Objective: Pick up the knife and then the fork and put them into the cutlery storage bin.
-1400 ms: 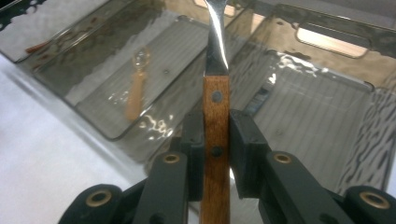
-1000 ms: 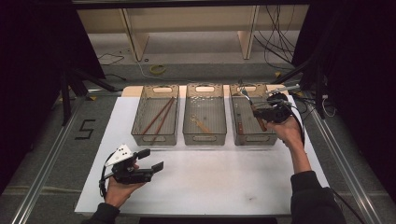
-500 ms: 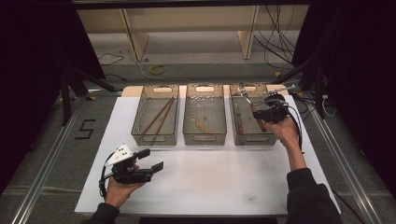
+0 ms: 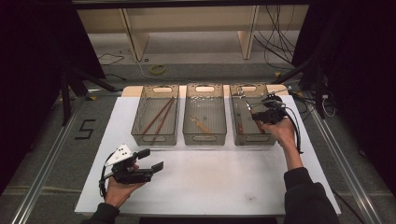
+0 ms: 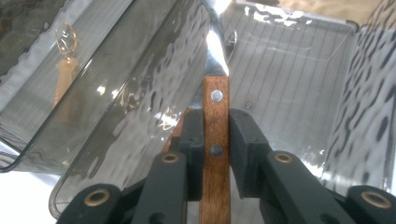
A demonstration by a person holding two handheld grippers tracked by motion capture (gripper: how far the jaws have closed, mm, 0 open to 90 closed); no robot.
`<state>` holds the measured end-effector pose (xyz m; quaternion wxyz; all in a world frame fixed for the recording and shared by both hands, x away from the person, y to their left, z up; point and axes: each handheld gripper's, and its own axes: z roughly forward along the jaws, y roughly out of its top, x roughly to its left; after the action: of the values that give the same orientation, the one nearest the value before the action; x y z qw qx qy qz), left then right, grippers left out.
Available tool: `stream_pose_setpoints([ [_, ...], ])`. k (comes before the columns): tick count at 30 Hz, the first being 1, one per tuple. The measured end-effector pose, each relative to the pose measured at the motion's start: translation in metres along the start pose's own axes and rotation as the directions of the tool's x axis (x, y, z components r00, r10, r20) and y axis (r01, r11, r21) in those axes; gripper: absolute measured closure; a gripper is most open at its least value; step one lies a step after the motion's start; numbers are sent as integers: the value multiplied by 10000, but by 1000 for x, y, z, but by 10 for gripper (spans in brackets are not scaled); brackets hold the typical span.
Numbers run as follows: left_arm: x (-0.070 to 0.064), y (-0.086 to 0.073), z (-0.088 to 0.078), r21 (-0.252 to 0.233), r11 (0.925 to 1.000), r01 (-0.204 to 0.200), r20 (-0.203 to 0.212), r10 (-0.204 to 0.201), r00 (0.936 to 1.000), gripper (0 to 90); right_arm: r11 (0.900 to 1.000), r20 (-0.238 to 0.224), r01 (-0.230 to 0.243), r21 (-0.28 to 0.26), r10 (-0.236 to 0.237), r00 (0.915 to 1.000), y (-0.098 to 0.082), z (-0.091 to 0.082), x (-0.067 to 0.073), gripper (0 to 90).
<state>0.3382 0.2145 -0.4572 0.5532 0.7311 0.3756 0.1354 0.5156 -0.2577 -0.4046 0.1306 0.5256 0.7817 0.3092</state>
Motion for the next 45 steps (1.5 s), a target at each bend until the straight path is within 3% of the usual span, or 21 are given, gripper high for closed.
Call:
stream_pose_setpoints([
  [5, 0, 0, 0, -3, 10000, 1, 2, -1, 10000, 189, 9999, -363, -45, -166, 39, 9993, 2, -2, 3, 628],
  [15, 0, 0, 0, 9, 10000, -6, 5, 6, 10000, 189, 9979, -821, 107, -639, -159, 9965, -1, -16, 11, 505],
  [25, 0, 0, 1, 82, 10000, -19, 41, 19, 10000, 189, 9892, -1483, 106, -1461, -325, 9884, -18, -33, 30, 384],
  [35, -1, -1, 3, 265, 9996, -36, 160, 32, 9999, 188, 9764, -2303, 248, -2145, -753, 9702, -37, -50, 56, 321],
  [45, -3, -1, 4, 366, 9993, -31, 264, 21, 9996, 187, 9638, -2603, 681, -2579, -1372, 9557, -62, -58, 74, 305],
])
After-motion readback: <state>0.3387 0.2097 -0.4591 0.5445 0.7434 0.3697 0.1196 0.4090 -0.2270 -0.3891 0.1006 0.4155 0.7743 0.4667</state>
